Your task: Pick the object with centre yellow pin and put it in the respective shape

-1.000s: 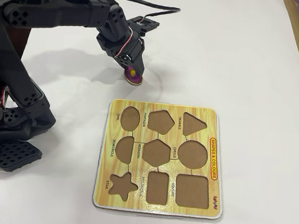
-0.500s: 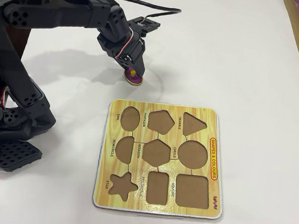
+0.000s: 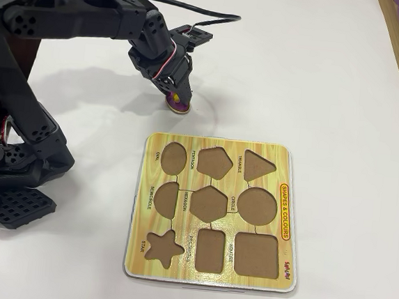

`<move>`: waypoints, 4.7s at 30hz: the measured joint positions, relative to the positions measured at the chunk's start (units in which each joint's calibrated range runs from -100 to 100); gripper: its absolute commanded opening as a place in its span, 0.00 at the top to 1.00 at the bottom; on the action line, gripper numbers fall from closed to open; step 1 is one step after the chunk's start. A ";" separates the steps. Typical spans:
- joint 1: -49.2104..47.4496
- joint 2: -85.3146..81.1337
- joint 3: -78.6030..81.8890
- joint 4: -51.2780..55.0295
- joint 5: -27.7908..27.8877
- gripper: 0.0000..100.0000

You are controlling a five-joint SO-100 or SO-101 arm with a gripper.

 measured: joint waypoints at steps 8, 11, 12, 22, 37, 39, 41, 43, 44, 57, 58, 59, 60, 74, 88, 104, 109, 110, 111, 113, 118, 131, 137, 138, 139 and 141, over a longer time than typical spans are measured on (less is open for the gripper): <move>0.00 0.00 0.00 0.00 -0.05 0.99; 0.94 0.00 0.00 0.00 -0.31 0.99; 0.94 0.00 0.00 0.00 -0.42 0.99; 0.94 0.00 0.00 0.00 -0.05 0.99; 0.09 -4.98 0.36 0.00 -0.05 0.99; 0.09 -5.24 0.36 0.00 -0.05 0.99; 0.09 -5.93 0.36 0.00 -0.05 0.99; 0.09 -6.87 0.54 0.00 -0.05 0.99; 0.09 -7.39 0.63 0.00 -0.05 0.99; 4.86 -18.90 12.23 0.00 -0.05 0.99; 5.43 -20.10 13.40 0.00 -0.05 0.99; 5.99 -21.22 14.39 0.00 -0.05 0.99; 6.55 -22.34 15.38 0.00 -0.05 0.99; 13.19 -32.82 23.56 0.00 0.26 0.99; 18.99 -37.11 24.28 11.40 0.26 0.99; 28.91 -37.11 24.10 11.48 6.55 0.99; 31.15 -37.11 24.10 11.48 6.81 0.99; 31.34 -37.11 24.10 11.48 6.97 0.99; 31.62 -37.11 24.10 11.48 7.07 0.99; 31.99 -37.11 24.10 11.48 7.12 0.99; 32.74 -37.11 24.10 10.20 6.92 0.99; 32.74 -32.47 24.10 5.66 6.92 0.99; 32.65 -30.24 24.10 5.66 6.92 0.99; 32.65 -30.24 24.10 5.66 6.92 0.99; 32.65 -30.15 24.10 5.66 6.92 0.99; 32.65 -30.15 24.10 5.66 6.92 0.99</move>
